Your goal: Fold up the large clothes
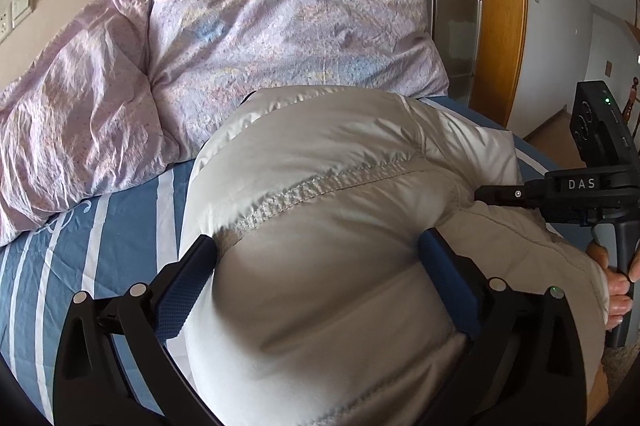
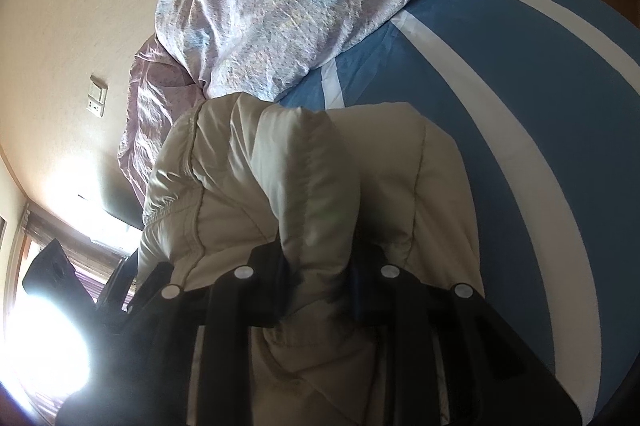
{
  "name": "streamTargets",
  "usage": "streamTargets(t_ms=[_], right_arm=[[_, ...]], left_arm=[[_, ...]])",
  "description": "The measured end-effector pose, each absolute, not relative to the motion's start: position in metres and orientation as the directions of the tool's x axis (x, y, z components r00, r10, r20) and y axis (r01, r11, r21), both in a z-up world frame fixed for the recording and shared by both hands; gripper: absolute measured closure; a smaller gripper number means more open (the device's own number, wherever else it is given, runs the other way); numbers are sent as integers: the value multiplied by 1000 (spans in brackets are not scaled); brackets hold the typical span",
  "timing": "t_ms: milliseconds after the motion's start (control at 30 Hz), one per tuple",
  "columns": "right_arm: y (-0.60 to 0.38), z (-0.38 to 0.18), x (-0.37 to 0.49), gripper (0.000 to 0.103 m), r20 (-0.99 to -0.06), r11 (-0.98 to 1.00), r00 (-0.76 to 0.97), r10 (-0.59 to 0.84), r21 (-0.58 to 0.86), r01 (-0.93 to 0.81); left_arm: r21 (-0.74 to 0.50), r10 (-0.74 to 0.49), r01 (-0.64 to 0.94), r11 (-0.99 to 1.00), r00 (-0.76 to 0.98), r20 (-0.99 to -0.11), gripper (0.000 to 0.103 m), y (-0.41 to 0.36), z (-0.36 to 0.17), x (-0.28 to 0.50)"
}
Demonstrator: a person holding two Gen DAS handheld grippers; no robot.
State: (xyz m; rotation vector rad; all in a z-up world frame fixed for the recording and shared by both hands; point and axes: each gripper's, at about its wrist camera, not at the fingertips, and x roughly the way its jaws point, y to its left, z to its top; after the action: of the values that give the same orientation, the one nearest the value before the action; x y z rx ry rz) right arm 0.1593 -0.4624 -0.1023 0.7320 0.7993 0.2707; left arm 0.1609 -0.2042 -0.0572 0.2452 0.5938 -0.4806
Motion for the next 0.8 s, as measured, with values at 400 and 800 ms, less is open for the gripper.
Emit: streamTargets(t_ms=[400, 800], right_arm=[[-465, -111, 161, 78, -546, 705, 681, 487, 707, 63], [-471, -96, 147, 53, -567, 693, 690, 450, 709, 131]], left_arm=[[87, -354, 483, 872, 741, -571, 1, -207, -63, 166], [74, -360, 494, 866, 721, -593, 1, -206, -62, 170]])
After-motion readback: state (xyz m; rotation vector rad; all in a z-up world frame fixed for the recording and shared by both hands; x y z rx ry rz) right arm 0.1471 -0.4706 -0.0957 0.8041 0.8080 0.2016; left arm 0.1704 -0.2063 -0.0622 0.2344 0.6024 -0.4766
